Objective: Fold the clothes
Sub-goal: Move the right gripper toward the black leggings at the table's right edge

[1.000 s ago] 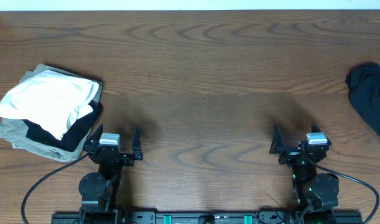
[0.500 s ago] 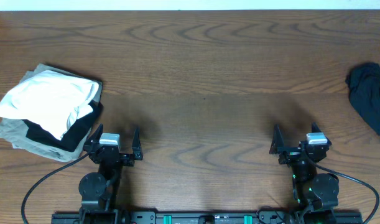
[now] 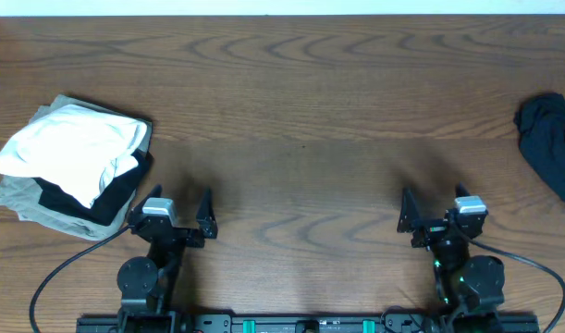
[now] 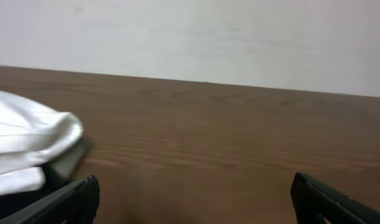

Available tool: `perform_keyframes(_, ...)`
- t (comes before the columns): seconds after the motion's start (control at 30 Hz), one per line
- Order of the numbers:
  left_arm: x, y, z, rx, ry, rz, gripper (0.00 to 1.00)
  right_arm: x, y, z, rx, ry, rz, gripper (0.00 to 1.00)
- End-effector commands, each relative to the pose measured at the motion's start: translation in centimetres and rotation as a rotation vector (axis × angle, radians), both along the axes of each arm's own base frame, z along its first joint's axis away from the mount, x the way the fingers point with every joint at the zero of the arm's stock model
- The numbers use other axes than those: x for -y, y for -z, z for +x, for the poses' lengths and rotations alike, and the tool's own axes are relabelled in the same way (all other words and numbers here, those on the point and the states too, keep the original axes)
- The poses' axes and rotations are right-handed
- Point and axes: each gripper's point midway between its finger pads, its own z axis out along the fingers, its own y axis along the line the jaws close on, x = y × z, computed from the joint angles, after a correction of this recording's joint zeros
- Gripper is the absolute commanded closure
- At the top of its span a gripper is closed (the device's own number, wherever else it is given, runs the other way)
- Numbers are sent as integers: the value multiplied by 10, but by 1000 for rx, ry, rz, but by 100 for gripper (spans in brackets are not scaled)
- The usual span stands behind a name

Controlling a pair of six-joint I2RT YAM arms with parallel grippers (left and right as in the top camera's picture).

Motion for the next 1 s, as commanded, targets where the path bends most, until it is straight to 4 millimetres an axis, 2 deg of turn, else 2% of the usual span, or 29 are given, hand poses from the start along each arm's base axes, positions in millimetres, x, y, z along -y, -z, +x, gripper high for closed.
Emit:
perform_keyframes(0.0, 17, -21, -7, -14, 98, -54, 2, 8, -30, -5, -2, 41, 21, 1)
perform_keyframes(0.2, 17, -53, -9, -152, 95, -55, 2, 13, -60, -8, -127, 72, -7, 1)
perform_keyframes(0.37, 18, -72, -7, -349, 89, -55, 2, 11, -66, 5, -312, 72, -40, 1)
perform_keyframes(0.53, 17, -71, -14, -600, 84, -47, 2, 3, -64, 18, -519, 38, -69, 1)
perform_keyframes(0.63, 17, -68, -15, -693, 81, -48, 2, -9, -67, 30, -558, -19, -50, 1)
perform_keyframes(0.7, 17, -63, -13, -730, 80, -49, 2, -10, -67, 38, -562, -18, -51, 1)
perform_keyframes(0.77, 17, -57, -13, -760, 78, -53, 2, 1, -66, 49, -552, 54, -65, 1)
perform_keyframes(0.83, 17, -54, -14, -780, 76, -53, 2, 21, -64, 58, -547, 174, -53, 1)
perform_keyframes(0.97, 17, -54, -15, -781, 76, -52, 2, 83, -58, 66, -548, 472, -1, 1)
